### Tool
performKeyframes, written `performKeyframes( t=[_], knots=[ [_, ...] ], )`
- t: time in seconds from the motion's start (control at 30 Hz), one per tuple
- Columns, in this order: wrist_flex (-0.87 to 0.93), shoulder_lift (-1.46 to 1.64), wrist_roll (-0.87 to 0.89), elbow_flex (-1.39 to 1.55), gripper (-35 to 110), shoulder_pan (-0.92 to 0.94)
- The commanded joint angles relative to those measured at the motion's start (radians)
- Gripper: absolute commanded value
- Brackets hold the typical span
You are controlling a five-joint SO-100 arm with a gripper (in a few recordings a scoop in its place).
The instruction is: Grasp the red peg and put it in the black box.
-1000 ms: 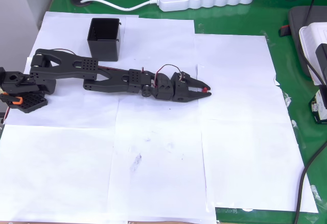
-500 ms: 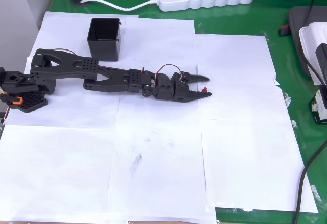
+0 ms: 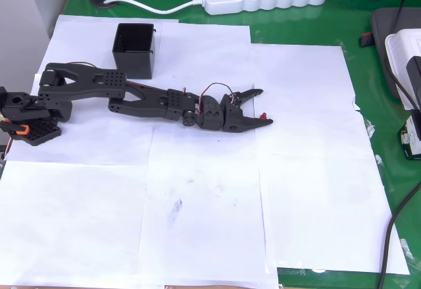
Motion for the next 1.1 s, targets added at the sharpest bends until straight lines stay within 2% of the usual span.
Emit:
performKeyframes(
  t=[0.0,0.27,1.07],
  knots=[
    [-0.026,-0.067,-0.018,-0.110,40,0.023],
    [-0.069,-0.166,0.011,-0.304,40,0.037],
    [-0.129,-0.249,0.034,-0.463,39,0.034]
  ],
)
